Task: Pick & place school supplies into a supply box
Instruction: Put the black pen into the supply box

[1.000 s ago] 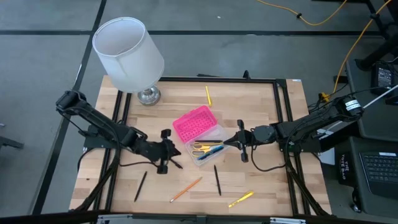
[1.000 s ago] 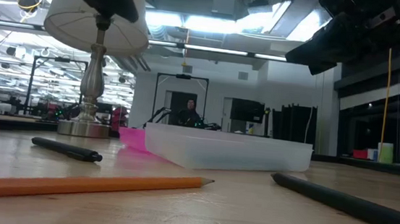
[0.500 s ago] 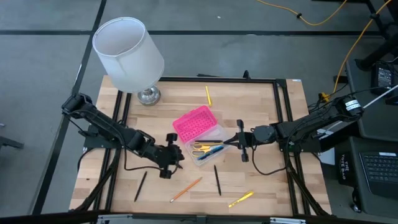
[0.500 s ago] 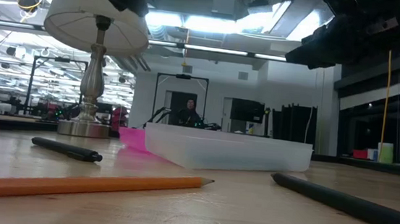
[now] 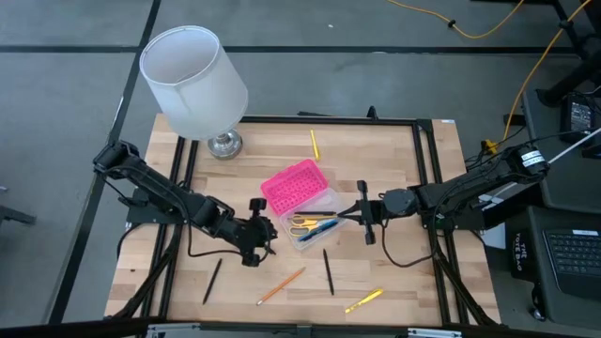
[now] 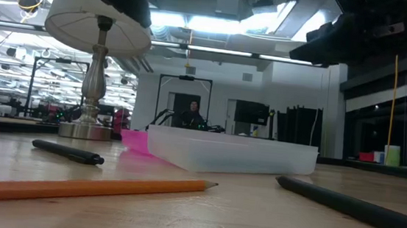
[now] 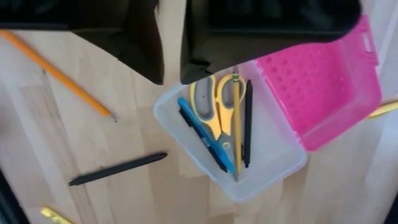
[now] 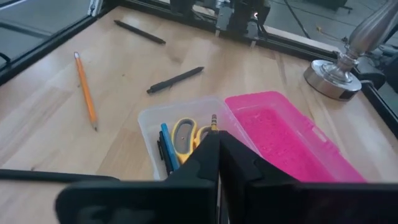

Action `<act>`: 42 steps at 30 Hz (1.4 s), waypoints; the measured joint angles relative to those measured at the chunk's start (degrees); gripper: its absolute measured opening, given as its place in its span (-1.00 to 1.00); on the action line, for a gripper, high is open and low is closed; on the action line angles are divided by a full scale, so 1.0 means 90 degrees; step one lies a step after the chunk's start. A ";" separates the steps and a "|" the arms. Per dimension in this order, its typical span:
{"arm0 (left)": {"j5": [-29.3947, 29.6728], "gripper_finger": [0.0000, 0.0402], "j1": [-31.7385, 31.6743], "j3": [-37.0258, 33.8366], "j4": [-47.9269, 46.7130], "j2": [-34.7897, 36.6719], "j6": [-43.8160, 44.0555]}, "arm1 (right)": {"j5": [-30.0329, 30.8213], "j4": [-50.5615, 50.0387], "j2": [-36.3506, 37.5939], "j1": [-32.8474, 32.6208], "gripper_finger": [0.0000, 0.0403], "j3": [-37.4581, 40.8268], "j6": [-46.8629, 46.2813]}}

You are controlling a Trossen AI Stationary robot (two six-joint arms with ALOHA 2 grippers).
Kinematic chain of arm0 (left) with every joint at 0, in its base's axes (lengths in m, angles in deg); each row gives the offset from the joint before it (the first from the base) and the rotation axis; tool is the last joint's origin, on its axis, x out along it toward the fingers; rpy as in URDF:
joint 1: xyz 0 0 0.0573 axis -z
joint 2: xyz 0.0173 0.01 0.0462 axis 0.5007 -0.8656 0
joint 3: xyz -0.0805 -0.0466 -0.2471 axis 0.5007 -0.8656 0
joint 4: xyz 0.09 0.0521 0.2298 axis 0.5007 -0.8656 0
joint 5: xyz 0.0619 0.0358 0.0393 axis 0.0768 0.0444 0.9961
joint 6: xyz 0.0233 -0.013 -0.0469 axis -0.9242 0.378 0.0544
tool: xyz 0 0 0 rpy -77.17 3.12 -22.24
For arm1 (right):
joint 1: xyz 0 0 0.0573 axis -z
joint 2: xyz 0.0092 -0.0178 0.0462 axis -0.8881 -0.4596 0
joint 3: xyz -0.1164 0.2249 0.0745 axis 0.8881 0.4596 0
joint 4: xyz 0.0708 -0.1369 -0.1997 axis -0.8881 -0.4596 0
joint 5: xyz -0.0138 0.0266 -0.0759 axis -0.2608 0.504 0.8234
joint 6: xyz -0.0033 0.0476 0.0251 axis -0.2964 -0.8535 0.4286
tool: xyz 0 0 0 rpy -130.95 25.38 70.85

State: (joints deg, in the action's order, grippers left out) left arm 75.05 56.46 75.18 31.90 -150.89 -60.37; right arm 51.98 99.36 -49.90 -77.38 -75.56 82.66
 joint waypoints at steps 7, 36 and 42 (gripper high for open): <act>0.0329 -0.41 0.0000 0.0000 -0.0320 0.0000 -0.0002 | -0.0002 -0.0001 0.0000 0.0000 -0.93 0.0000 0.0004; -0.0586 -0.35 -0.0041 -0.0350 -0.1389 -0.1222 0.0500 | -0.0010 -0.0172 0.0000 0.0000 -0.83 0.0000 -0.0517; -0.0854 -0.40 -0.0074 -0.0350 -0.1831 -0.1699 0.0499 | -0.0004 -0.0174 0.0000 0.0000 -0.82 0.0000 -0.0500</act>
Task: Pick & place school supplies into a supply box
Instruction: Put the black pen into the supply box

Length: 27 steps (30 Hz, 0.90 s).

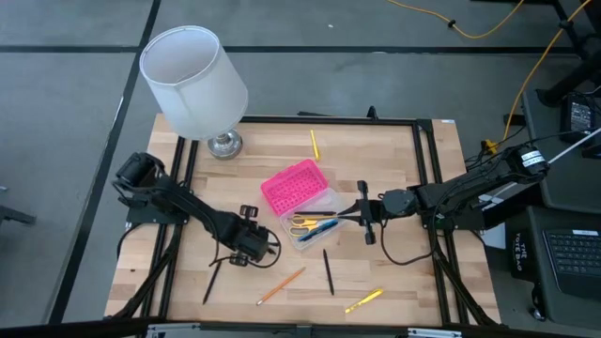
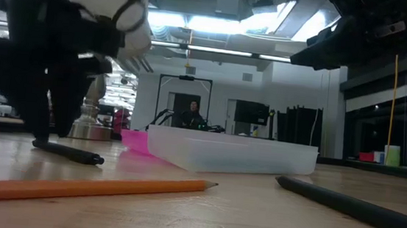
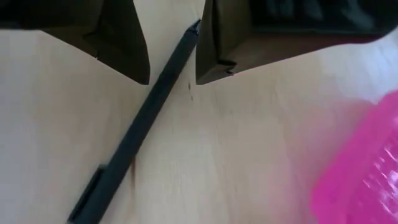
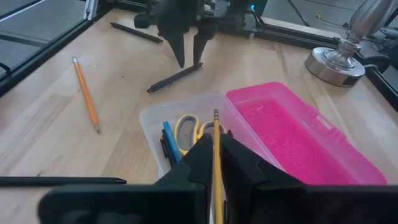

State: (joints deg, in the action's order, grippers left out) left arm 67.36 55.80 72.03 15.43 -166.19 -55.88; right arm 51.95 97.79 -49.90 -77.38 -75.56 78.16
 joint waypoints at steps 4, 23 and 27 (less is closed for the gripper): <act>-0.0085 -0.43 -0.0098 0.0003 -0.0010 -0.0224 0.0000 | 0.0006 0.0004 0.0000 0.0000 -0.82 0.0000 0.0007; -0.0697 -0.58 -0.0428 0.0005 0.0567 -0.0252 -0.0462 | 0.0009 0.0011 0.0000 0.0000 -0.82 0.0000 0.0022; -0.0704 -0.61 -0.0429 0.0005 0.0637 -0.0272 -0.0649 | 0.0009 0.0009 0.0000 0.0000 -0.82 0.0000 0.0019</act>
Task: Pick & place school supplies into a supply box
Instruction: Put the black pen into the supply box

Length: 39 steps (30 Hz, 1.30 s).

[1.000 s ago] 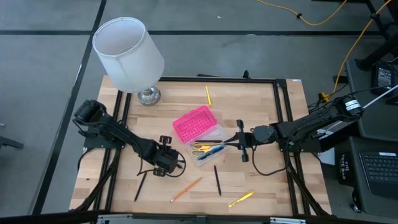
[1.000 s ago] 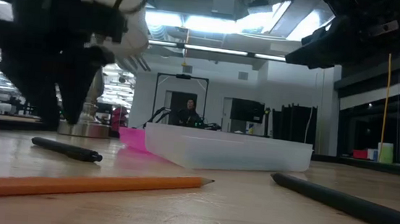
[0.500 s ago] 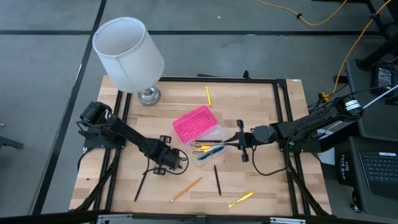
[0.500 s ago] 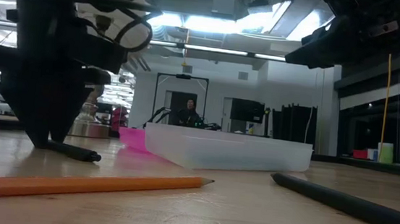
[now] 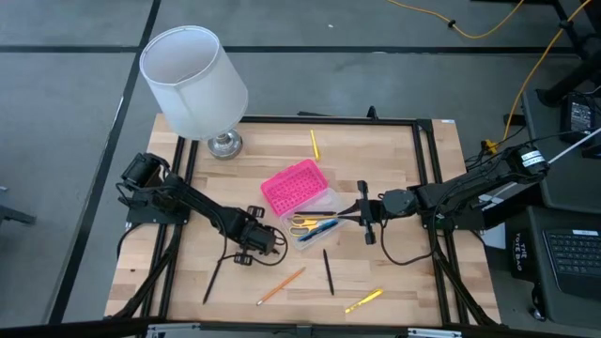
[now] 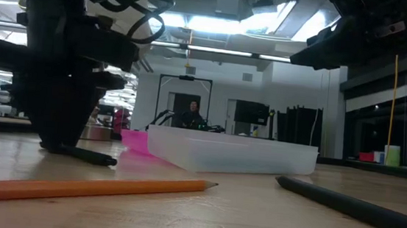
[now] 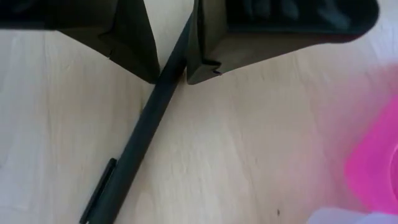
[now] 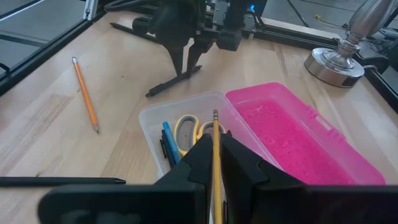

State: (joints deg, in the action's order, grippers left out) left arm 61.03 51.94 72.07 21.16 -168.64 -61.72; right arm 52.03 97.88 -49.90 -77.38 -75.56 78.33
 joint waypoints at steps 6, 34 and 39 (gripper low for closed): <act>-0.0130 -0.68 -0.0002 0.0000 0.0023 -0.0001 -0.0042 | -0.0002 0.0000 0.0000 0.0000 -0.82 0.0000 0.0000; -0.0112 -0.94 0.0070 -0.0015 -0.0228 0.1457 -0.0341 | -0.0012 -0.0038 0.0000 0.0000 -0.82 0.0000 -0.0070; 0.0280 -0.94 0.0070 -0.0012 -0.0121 0.1892 -0.0403 | -0.0022 -0.0100 0.0000 -0.0001 -0.82 0.0000 -0.0170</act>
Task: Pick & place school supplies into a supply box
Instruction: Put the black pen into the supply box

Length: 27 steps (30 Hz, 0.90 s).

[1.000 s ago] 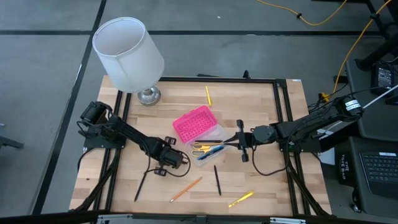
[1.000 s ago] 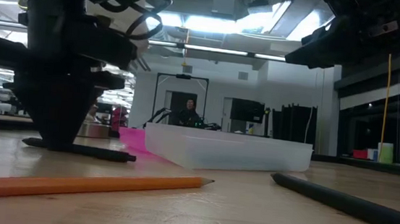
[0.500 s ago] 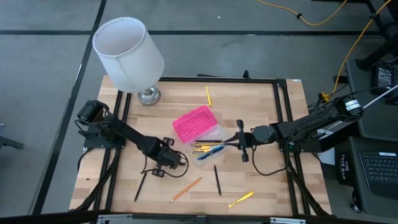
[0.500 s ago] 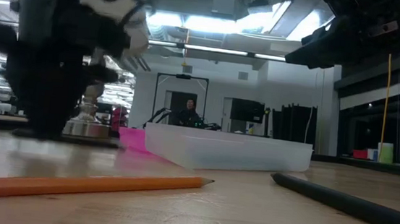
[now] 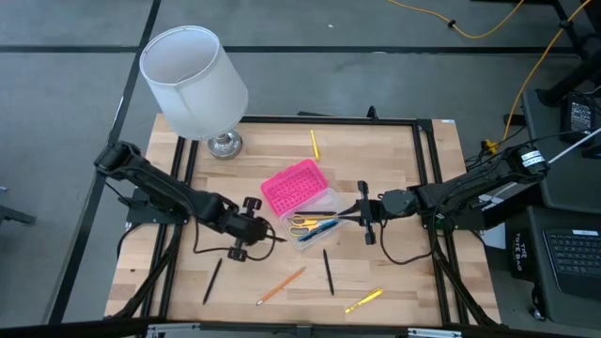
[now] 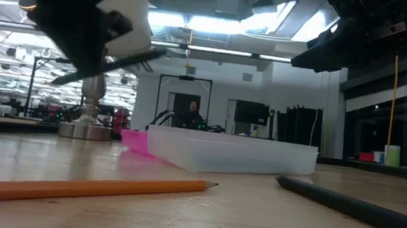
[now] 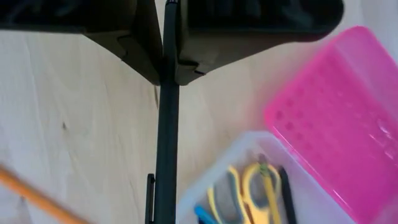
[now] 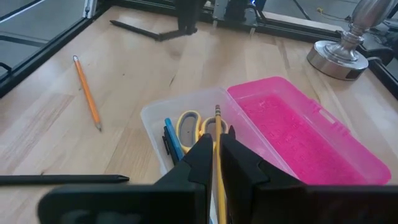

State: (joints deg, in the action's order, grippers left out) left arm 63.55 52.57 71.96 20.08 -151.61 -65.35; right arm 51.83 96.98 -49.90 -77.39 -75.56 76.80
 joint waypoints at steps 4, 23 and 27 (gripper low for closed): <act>0.0111 -0.94 -0.0001 -0.0154 0.0624 0.0156 -0.0301 | 0.0000 0.0000 0.0000 0.0001 -0.82 0.0000 0.0000; 0.0616 -0.94 -0.0075 -0.2285 0.3987 0.1144 -0.0220 | 0.0417 0.0212 0.0002 -0.0001 -0.82 -0.0002 0.0364; 0.0933 -0.94 -0.0075 -0.2285 0.4147 0.1139 -0.0152 | 0.0503 0.0211 0.0002 0.0001 -0.82 -0.0002 0.0479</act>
State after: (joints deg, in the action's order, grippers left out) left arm 71.95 51.90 51.40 57.40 -141.36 -66.71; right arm 56.36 98.87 -49.88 -77.38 -75.59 81.11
